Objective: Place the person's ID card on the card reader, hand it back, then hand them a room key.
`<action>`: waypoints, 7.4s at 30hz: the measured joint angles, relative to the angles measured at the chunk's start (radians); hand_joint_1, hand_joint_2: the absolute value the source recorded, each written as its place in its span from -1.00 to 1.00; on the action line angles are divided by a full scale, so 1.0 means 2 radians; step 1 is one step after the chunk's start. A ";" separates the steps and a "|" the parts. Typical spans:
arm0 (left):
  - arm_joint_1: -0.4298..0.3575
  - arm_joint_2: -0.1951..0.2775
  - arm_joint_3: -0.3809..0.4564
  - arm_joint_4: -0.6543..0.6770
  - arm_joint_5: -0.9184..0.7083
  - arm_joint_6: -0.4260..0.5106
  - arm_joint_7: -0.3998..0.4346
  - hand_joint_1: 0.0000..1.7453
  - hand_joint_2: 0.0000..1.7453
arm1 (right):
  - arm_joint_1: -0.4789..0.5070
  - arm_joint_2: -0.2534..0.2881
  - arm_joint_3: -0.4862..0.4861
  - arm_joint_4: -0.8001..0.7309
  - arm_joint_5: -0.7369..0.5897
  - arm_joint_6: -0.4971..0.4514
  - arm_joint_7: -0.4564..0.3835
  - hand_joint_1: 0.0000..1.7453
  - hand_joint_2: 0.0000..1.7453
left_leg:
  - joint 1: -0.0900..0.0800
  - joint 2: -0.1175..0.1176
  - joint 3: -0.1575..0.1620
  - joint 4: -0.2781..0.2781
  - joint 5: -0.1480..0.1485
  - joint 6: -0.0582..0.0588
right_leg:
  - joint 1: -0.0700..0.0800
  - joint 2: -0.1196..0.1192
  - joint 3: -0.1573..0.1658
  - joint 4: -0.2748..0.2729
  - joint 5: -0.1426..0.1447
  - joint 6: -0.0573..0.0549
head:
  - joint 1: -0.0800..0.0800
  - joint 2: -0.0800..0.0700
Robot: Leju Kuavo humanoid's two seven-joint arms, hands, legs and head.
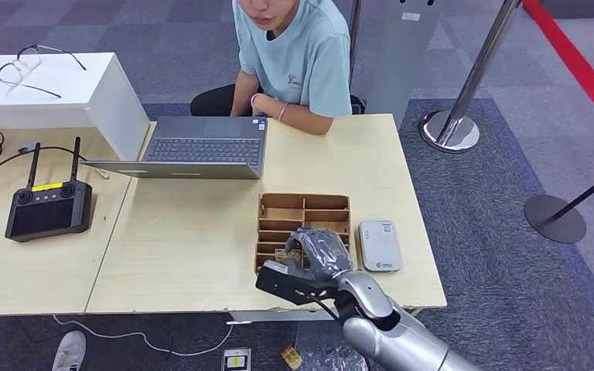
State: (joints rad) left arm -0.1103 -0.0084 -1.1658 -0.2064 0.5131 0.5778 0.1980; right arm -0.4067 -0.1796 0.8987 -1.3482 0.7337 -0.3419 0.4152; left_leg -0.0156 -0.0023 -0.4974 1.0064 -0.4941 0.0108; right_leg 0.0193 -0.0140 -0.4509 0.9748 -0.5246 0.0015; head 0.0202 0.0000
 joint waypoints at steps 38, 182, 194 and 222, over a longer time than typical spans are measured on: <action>0.000 -0.007 -0.001 0.000 -0.002 0.000 0.000 -1.00 1.00 | -0.023 0.023 0.012 0.053 -0.014 0.004 -0.011 1.00 1.00 | 0.000 0.000 0.000 0.000 0.000 0.000 | 0.000 0.000 0.000 0.000 0.000 0.000 | 0.000 0.000; 0.000 -0.007 -0.001 0.000 -0.001 -0.002 0.001 -1.00 1.00 | -0.021 0.030 0.027 0.049 -0.015 -0.021 -0.014 1.00 1.00 | 0.000 0.000 -0.001 0.000 0.000 0.000 | 0.000 0.000 -0.001 0.000 0.000 0.000 | 0.000 0.000; 0.000 -0.007 -0.001 0.000 -0.002 -0.002 0.001 -1.00 1.00 | -0.021 0.030 0.020 0.049 -0.012 -0.031 -0.017 0.07 1.00 | 0.000 0.000 -0.001 0.000 0.000 0.000 | 0.000 0.000 -0.001 0.000 0.000 0.000 | 0.000 0.000; 0.000 -0.007 -0.005 0.000 -0.005 -0.004 0.002 -1.00 1.00 | -0.025 0.031 0.021 0.054 -0.009 -0.007 -0.015 -0.36 1.00 | 0.000 0.000 0.000 0.000 0.000 0.000 | 0.000 0.000 -0.001 0.000 0.000 0.000 | 0.000 0.000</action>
State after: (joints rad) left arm -0.1107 -0.0217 -1.1762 -0.2064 0.5029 0.5703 0.2022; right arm -0.4575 -0.1176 0.9400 -1.2396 0.7162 -0.3564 0.3845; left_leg -0.0157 -0.0020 -0.4982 1.0065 -0.4942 0.0108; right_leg 0.0192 -0.0139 -0.4521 0.9748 -0.5246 0.0015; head 0.0202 0.0000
